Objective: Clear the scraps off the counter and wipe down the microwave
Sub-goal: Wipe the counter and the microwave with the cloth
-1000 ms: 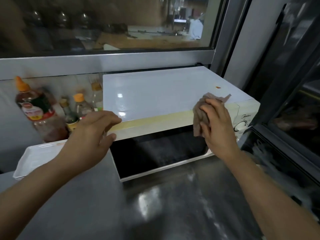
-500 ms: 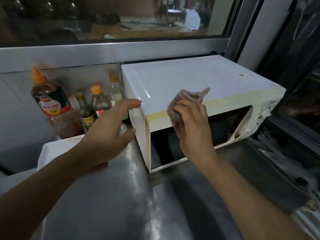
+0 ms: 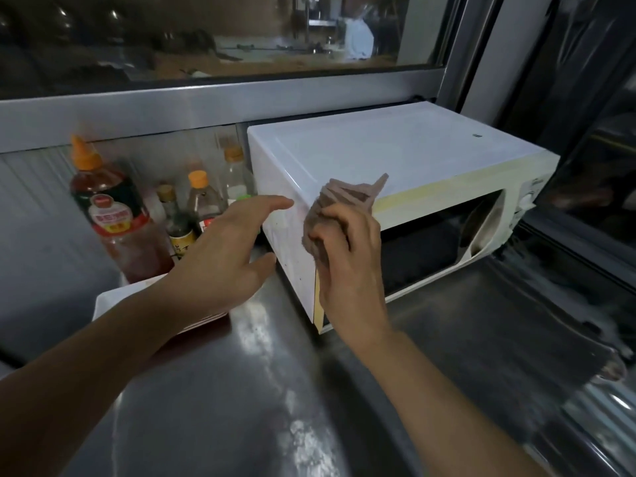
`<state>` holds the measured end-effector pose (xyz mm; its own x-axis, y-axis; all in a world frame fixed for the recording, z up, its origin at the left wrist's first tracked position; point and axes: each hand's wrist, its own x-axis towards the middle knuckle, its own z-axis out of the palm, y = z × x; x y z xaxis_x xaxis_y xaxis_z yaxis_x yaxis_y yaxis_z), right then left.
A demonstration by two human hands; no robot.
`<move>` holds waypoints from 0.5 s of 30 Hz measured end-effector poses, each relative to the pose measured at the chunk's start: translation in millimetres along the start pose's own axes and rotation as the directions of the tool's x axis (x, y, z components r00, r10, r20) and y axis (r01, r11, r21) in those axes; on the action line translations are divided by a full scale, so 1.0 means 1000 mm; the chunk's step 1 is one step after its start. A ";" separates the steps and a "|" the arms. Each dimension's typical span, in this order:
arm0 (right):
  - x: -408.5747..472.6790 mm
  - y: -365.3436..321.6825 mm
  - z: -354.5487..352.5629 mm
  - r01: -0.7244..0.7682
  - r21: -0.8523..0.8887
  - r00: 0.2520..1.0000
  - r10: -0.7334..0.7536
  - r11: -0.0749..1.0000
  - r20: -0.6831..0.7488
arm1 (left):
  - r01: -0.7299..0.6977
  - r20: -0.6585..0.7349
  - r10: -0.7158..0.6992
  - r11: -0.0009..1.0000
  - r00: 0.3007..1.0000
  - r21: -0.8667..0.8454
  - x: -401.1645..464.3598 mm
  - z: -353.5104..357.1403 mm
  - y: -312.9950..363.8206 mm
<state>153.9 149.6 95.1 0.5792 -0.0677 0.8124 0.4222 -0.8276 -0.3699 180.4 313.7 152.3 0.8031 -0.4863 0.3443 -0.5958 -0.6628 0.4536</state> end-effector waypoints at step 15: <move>-0.042 -0.014 0.025 -0.406 0.246 0.876 0.452 0.880 -0.169 | -0.243 0.022 0.243 0.969 0.970 0.038 0.028 0.024 0.023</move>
<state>140.6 178.4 54.7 0.5801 -0.5273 0.6208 0.3078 -0.5637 -0.7665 189.3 271.9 152.7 0.6346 -0.6449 0.4258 -0.7725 -0.5457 0.3247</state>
